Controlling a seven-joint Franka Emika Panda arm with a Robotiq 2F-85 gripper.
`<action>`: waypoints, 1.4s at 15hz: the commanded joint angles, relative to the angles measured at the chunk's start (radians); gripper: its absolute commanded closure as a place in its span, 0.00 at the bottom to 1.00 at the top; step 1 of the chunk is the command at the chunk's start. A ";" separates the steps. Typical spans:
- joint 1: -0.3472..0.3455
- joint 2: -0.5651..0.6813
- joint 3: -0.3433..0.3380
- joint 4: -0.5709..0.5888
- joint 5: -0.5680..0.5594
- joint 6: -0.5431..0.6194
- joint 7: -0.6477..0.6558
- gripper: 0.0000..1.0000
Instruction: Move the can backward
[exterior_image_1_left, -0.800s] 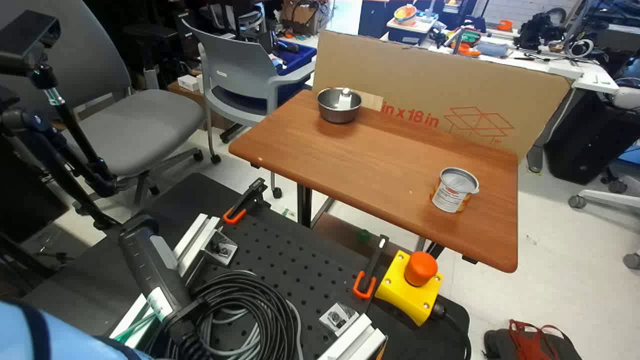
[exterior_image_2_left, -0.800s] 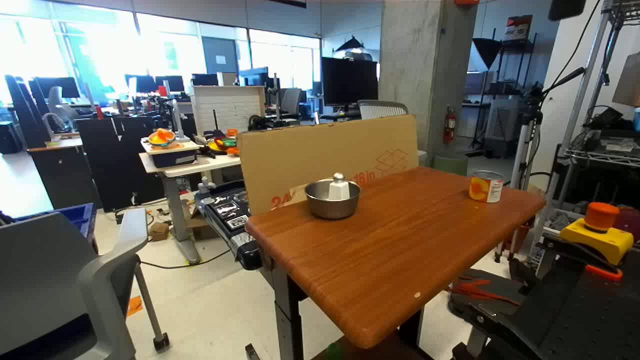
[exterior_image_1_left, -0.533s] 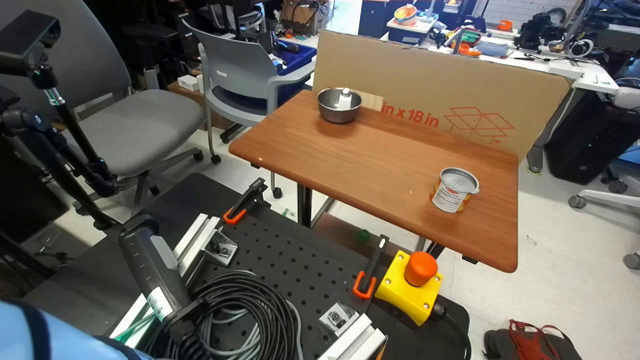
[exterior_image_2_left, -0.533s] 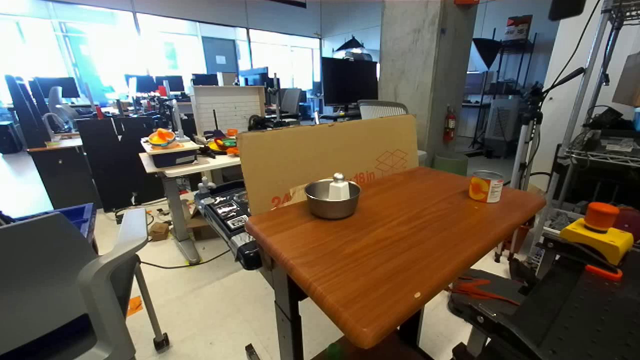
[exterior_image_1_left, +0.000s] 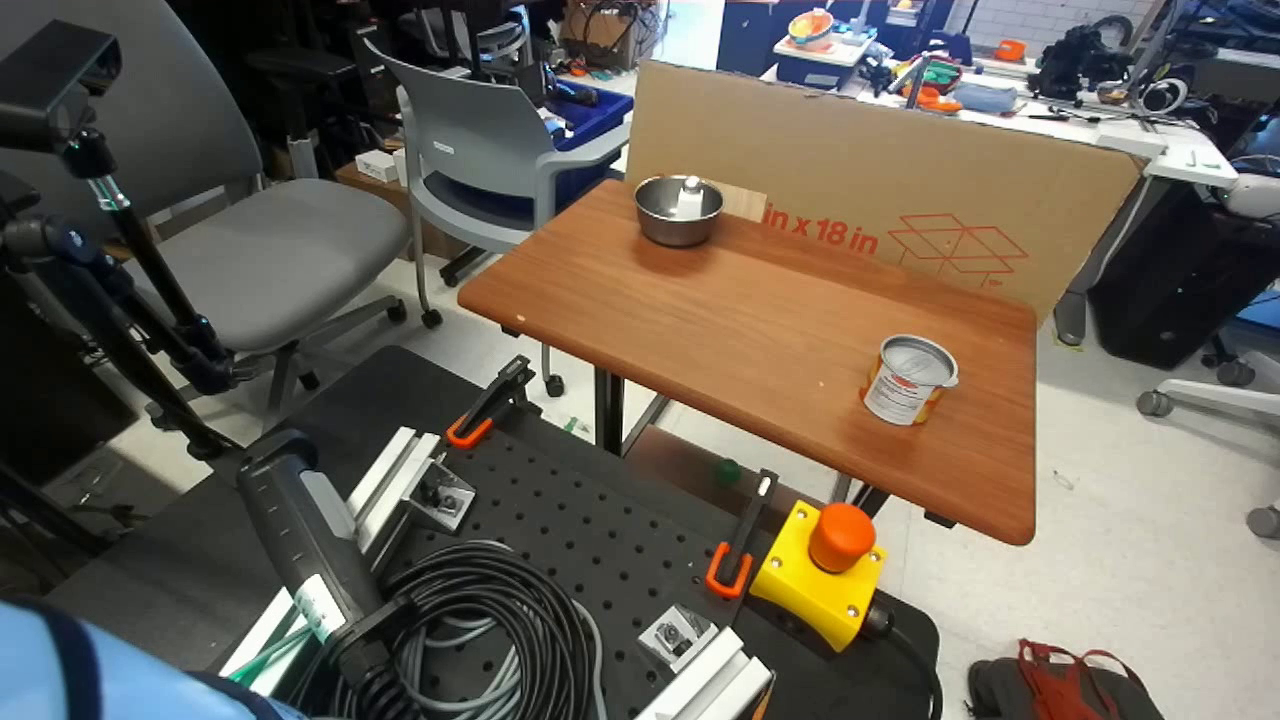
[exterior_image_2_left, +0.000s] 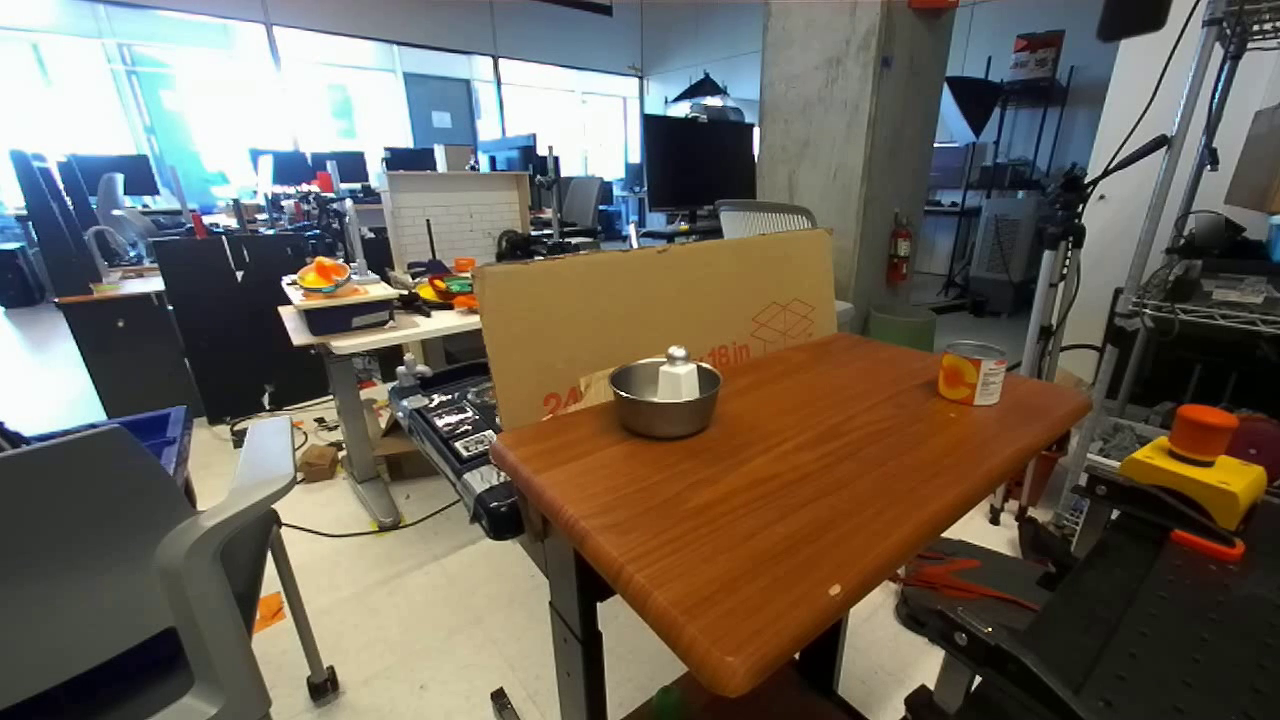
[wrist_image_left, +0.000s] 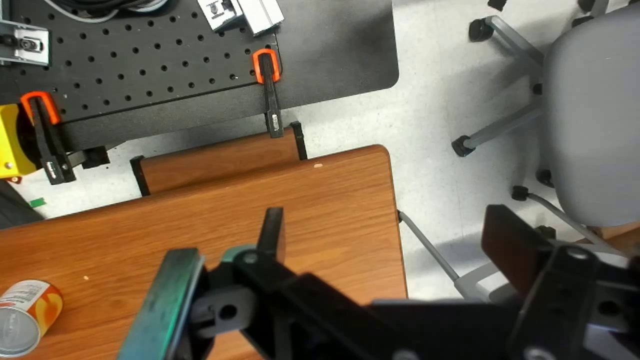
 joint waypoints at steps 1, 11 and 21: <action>-0.012 0.036 -0.004 0.000 -0.012 0.008 -0.023 0.00; -0.149 0.257 -0.114 -0.021 -0.219 0.020 -0.137 0.00; -0.254 0.642 -0.264 0.085 -0.409 0.195 -0.277 0.00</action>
